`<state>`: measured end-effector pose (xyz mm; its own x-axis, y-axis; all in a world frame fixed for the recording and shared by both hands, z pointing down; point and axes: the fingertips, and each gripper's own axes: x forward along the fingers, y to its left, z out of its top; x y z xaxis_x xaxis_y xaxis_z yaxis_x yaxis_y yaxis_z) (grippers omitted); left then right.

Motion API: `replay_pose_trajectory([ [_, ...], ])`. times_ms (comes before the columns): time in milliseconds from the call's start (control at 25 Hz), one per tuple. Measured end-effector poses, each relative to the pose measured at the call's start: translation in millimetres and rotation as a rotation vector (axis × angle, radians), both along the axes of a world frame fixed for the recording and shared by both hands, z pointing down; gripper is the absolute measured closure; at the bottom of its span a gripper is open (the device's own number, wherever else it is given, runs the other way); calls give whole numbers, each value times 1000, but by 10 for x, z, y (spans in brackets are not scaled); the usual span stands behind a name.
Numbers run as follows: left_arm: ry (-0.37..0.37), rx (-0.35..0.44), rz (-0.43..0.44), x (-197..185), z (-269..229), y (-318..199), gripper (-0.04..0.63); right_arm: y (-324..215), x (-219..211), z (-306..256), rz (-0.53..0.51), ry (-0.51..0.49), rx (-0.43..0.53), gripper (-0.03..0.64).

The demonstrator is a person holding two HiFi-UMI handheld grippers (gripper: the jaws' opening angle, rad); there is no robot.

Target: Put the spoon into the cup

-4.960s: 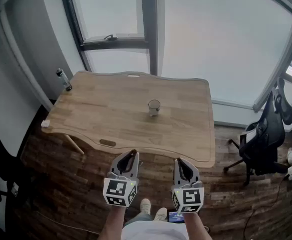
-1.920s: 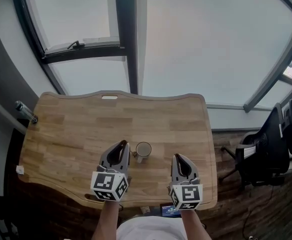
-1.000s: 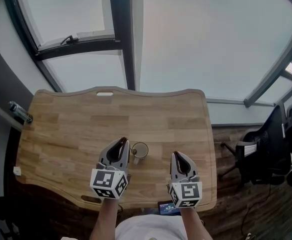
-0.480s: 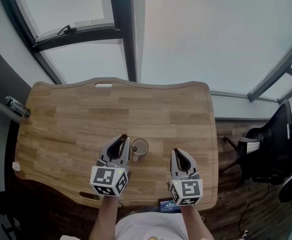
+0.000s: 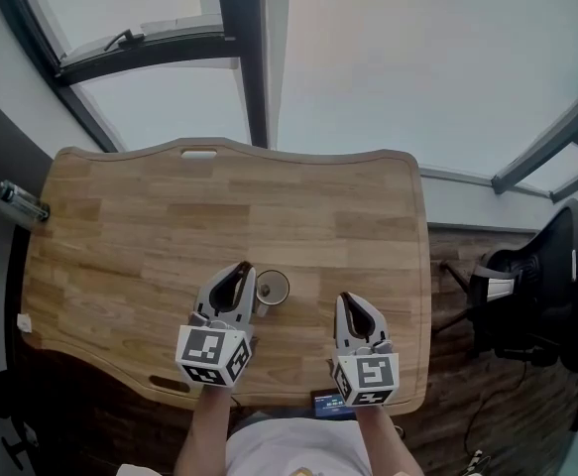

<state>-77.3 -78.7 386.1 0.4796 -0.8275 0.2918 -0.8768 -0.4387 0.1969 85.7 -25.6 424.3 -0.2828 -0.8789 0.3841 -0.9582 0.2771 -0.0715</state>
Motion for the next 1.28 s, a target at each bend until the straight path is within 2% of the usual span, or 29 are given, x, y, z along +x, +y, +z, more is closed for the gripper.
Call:
replay_pose_trajectory([
  [1280,-3,-134,5,-1,722,-120,546,-277,-157,522,-79,12,-115,584],
])
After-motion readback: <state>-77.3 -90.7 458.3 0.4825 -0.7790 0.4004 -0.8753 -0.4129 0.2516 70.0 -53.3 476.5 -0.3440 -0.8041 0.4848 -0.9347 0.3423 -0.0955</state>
